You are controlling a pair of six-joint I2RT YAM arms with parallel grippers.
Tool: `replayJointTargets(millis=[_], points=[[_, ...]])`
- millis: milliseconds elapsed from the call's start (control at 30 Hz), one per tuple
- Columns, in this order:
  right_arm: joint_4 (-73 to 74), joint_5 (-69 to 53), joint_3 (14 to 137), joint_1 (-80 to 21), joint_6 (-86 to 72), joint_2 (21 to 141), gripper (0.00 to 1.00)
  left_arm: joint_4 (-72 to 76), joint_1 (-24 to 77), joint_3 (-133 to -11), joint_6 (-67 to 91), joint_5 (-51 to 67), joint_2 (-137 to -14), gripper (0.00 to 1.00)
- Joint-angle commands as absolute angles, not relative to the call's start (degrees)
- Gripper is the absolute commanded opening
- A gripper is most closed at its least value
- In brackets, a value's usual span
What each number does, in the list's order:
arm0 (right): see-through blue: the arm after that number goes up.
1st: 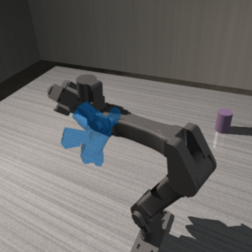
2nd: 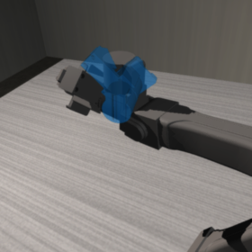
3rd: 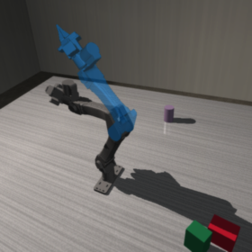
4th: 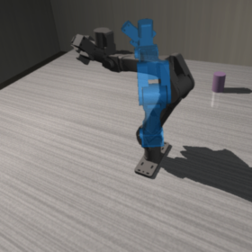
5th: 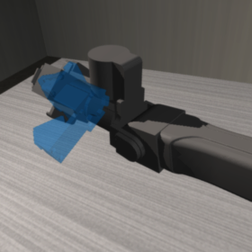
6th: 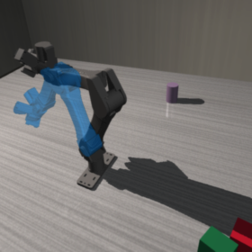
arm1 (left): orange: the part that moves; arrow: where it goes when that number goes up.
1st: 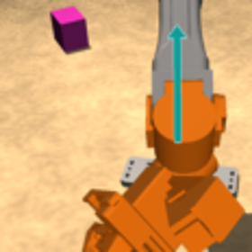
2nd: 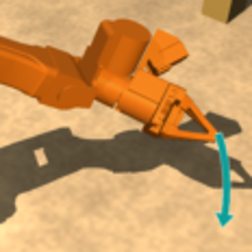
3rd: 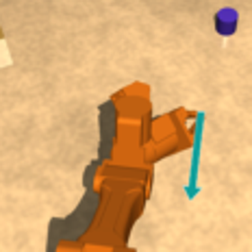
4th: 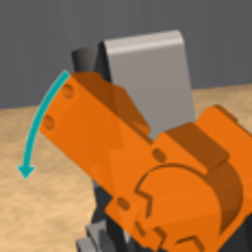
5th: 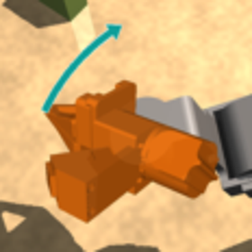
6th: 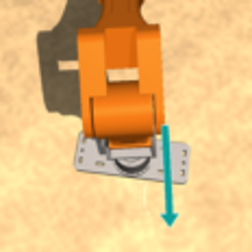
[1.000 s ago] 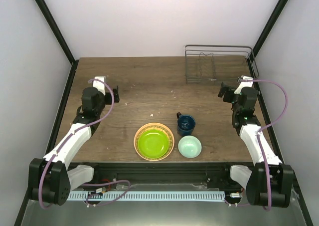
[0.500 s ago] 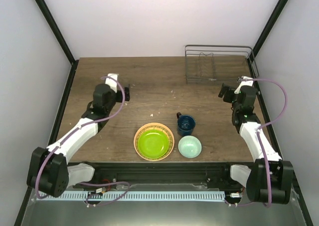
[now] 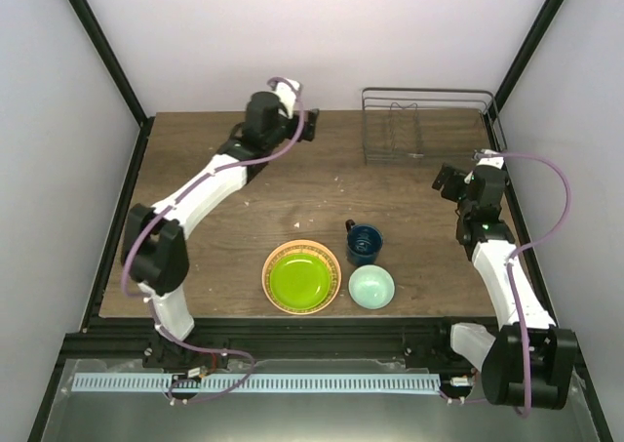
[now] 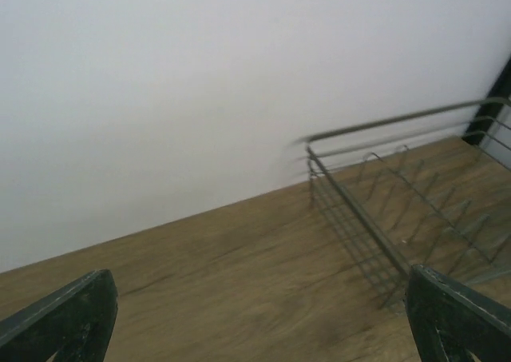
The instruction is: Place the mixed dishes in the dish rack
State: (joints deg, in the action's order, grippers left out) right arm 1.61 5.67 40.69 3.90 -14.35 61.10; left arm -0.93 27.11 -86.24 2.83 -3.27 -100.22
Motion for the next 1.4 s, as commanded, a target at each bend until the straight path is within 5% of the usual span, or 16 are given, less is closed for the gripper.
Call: replayJointTargets(millis=[0, 233, 700, 1367], points=[[4.22, 5.10, 43.28, 3.25, -16.37, 59.19, 1.00, -4.17, 31.92, -93.55, 0.96, -5.01, -109.13, 1.00], [5.69, 4.32, 43.78, 3.25, -17.58, 57.52, 1.00, -0.38, 35.31, -102.20, 0.53, 1.91, -117.55, 1.00], [9.42, 2.71, 45.75, 3.25, -17.99, 55.66, 1.00, -8.58, 37.67, -121.94, 1.88, -1.53, -135.25, 1.00], [11.00, -0.26, 47.63, 3.24, -17.78, 56.42, 1.00, -19.85, 38.14, -133.72, 4.50, -9.46, -145.54, 1.00]])
